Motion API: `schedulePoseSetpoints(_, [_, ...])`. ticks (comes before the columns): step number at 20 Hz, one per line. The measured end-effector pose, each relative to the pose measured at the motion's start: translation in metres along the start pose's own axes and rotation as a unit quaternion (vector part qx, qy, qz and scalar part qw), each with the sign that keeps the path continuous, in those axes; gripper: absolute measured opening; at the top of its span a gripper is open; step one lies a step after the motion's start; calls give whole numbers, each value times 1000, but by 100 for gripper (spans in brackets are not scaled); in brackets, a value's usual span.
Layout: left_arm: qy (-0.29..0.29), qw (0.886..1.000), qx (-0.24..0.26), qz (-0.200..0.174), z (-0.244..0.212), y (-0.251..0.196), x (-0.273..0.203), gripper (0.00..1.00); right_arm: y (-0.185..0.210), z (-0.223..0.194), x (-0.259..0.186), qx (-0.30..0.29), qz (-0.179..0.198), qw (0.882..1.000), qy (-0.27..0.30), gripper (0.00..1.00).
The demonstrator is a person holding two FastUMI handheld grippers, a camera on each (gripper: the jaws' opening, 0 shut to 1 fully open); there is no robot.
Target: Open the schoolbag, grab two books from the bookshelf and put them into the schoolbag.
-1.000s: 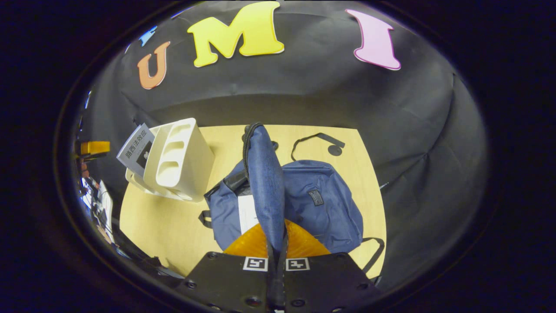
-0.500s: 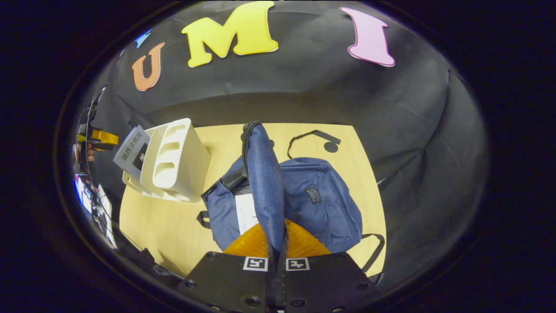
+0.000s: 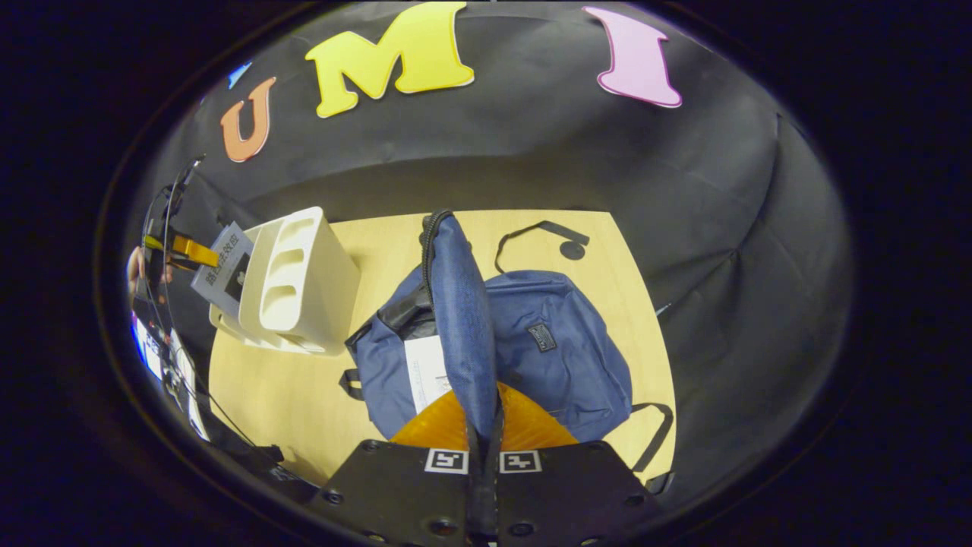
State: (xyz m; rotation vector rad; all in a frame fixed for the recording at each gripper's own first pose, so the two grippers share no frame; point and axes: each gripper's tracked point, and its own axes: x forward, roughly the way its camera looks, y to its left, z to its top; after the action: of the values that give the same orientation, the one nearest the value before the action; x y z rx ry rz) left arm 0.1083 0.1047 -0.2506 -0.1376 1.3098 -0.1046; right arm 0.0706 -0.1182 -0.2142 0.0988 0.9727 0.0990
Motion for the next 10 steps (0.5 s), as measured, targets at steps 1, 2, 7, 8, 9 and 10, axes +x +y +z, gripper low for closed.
schedulePoseSetpoints(1, [9, 1000, -1, 0, -2, 1, 5, 94, -1, 0, 0, 0, -1, 1000, 1, 0])
schedulePoseSetpoints(2, [18, 1000, -2, 0, -3, 1, 9, 94, -2, 1, 1, 0, -2, 1000, 2, 0])
schedulePoseSetpoints(7, [65, 998, 0, 8, -15, 4, 24, 89, -3, -1, 2, 1, -2, 1000, 3, 0])
schedulePoseSetpoints(8, [70, 998, 2, 9, -15, 4, 25, 88, -3, -1, 2, 2, -1, 1000, 3, 0])
schedulePoseSetpoints(9, [77, 997, 4, 12, -17, 6, 26, 86, -3, -2, 2, 3, 0, 1000, 3, 0])
schedulePoseSetpoints(10, [84, 996, 4, 16, -19, 7, 26, 84, -4, -2, 2, 4, 0, 1000, 3, 0])
